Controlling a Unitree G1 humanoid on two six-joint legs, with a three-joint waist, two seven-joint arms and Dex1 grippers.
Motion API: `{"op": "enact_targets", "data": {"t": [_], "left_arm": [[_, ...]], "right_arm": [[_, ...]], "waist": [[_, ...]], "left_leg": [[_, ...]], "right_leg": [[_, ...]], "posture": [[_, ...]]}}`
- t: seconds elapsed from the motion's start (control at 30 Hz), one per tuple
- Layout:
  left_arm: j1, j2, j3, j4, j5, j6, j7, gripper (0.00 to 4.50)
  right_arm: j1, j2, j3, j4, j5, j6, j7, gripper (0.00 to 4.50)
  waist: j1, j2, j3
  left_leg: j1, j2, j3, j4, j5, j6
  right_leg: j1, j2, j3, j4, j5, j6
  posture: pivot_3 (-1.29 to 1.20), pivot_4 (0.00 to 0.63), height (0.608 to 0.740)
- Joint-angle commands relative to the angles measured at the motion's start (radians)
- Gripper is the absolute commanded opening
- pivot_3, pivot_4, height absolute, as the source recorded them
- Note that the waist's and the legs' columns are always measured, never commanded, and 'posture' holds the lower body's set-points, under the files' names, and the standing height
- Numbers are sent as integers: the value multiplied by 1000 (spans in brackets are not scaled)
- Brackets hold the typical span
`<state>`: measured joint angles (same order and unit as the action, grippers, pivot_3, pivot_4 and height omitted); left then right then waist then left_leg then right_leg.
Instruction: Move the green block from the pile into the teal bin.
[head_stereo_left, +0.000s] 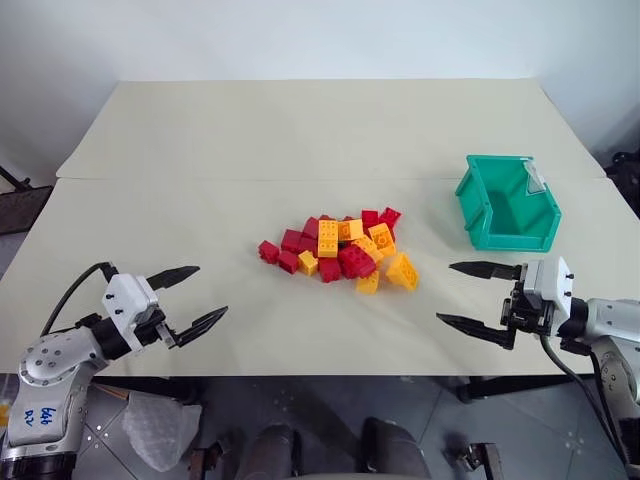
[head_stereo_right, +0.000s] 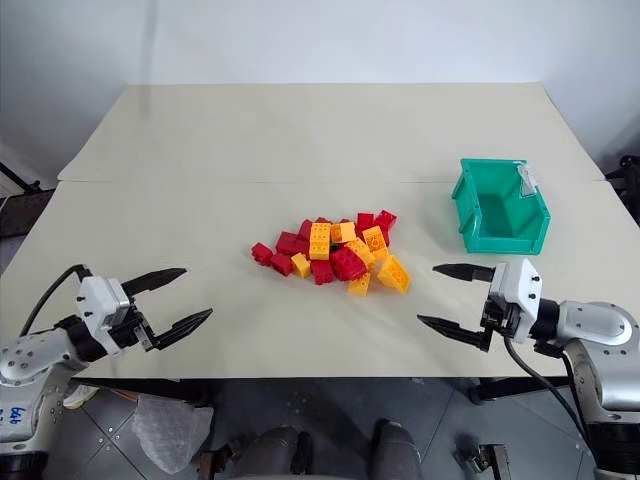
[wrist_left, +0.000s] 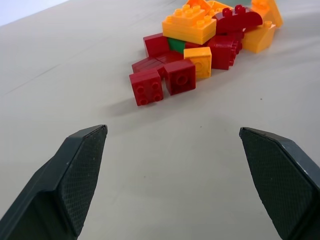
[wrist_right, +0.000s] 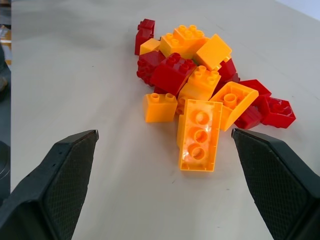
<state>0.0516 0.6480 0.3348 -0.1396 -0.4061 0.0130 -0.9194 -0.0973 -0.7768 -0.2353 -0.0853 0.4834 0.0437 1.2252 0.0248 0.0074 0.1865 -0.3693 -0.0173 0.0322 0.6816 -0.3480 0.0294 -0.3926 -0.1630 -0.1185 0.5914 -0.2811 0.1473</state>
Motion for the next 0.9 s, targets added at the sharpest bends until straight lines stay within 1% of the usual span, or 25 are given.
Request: {"op": "enact_targets", "data": {"t": [0.03,0.1,0.2,0.23,0.27,0.33,0.47,0.5,0.57,0.63,0.67,0.73,0.9], "left_arm": [[-12,8,8,-26,-21,13,13,4500],[-24,3,15,-33,-65,52,10,4500],[-21,5,21,-45,-97,57,-13,4500],[-21,-1,26,-55,-116,71,-7,4500],[-20,-7,31,-64,-132,83,2,4500],[-19,-15,36,-77,-150,94,13,4500],[9,-40,26,-106,-151,95,30,4500],[15,-43,25,-109,-148,95,33,4500],[18,-52,26,-115,-144,91,43,4500],[19,-63,25,-120,-141,90,57,4500],[24,-69,22,-126,-136,85,63,4500],[25,-84,12,-136,-126,79,83,4500],[34,-110,-9,-164,-115,77,115,4500]], "right_arm": [[-7,3,0,-15,7,1,-13,4466],[-15,11,6,-25,14,30,-39,4466],[-57,23,42,-67,23,99,-84,4466],[-83,31,59,-87,32,132,-102,4089],[-112,43,73,-106,41,176,-135,3861],[-154,60,93,-129,50,240,-184,3221],[-337,143,206,-128,11,386,-308,1761],[-367,158,223,-123,-1,415,-335,1471],[-408,172,265,-110,-22,435,-332,675],[-466,198,324,-70,-65,455,-348,33],[-507,212,367,-45,-94,495,-364,33],[-581,252,435,19,-155,506,-382,33],[-682,315,508,157,-264,496,-427,33]], "waist": [[0,0,0],[1,0,0],[-1,0,0],[-3,0,0],[-5,0,0],[-6,0,0],[-10,0,0],[-12,0,0],[-9,0,0],[-3,0,0],[-4,0,0],[-9,0,0],[-12,0,0]], "left_leg": [[0,0,0,0,0,0],[0,0,0,0,0,0],[0,0,0,1,0,0],[0,0,0,1,0,0],[0,0,0,1,0,0],[0,1,0,1,0,0],[0,1,0,1,0,0],[0,1,1,1,0,0],[0,1,0,1,0,0],[-1,0,-1,1,0,-1],[-1,0,-1,1,-1,-1],[-1,0,0,1,-1,-1],[-1,0,0,1,-1,-1]], "right_leg": [[0,0,0,0,0,0],[0,0,0,0,0,0],[0,0,0,0,0,0],[0,0,1,1,0,0],[0,0,1,1,0,0],[-1,0,1,1,0,0],[-1,0,2,1,0,0],[-1,0,2,2,0,0],[-2,0,2,2,0,0],[-2,0,1,2,0,0],[-2,0,1,2,0,0],[-2,0,1,2,0,0],[-2,0,-1,3,0,0]], "posture": [[0,150,740],[0,150,740],[0,150,740],[0,150,740],[0,150,740],[0,150,740],[0,150,740],[0,150,740],[0,150,740],[0,150,740],[0,150,740],[0,150,740],[0,150,740]]}}
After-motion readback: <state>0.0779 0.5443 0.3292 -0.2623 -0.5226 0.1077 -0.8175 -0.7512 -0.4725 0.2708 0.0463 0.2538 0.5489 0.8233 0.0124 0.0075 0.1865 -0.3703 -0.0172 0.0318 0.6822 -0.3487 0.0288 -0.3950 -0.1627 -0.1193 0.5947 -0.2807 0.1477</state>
